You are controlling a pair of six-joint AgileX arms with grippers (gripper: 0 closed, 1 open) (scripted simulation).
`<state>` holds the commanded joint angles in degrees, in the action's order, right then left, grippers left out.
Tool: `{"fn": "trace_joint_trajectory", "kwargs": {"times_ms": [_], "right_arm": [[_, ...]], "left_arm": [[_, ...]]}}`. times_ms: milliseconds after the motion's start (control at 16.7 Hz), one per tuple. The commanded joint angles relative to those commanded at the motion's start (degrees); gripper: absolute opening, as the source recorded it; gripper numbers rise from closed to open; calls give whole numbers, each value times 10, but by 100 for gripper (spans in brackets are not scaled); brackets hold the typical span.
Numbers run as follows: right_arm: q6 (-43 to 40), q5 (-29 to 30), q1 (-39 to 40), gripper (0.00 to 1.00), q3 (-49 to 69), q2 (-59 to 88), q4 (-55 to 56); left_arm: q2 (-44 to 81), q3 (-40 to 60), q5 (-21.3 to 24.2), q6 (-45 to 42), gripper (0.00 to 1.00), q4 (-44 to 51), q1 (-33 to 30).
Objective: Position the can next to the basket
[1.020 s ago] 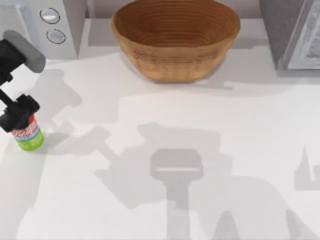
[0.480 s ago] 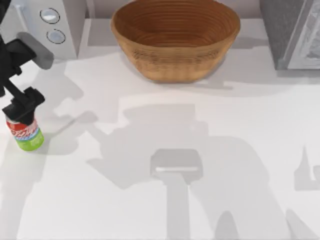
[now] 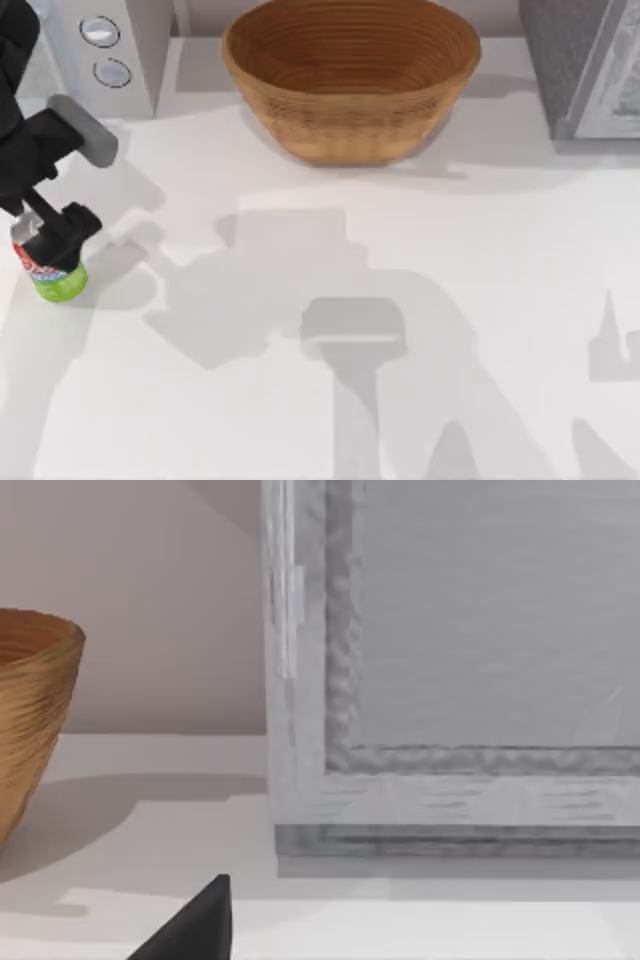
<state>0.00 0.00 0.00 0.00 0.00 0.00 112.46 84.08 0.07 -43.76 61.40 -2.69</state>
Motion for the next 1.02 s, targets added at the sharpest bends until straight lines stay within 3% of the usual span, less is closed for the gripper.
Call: {"fn": "trace_joint_trajectory", "kwargs": {"times_ms": [420, 1020], "right_arm": [[0, 0, 0, 100, 0, 0, 0], [0, 0, 0, 100, 0, 0, 0]], "left_arm": [[12, -33, 0, -2, 100, -41, 1], [12, -33, 0, -2, 25, -41, 1]]}}
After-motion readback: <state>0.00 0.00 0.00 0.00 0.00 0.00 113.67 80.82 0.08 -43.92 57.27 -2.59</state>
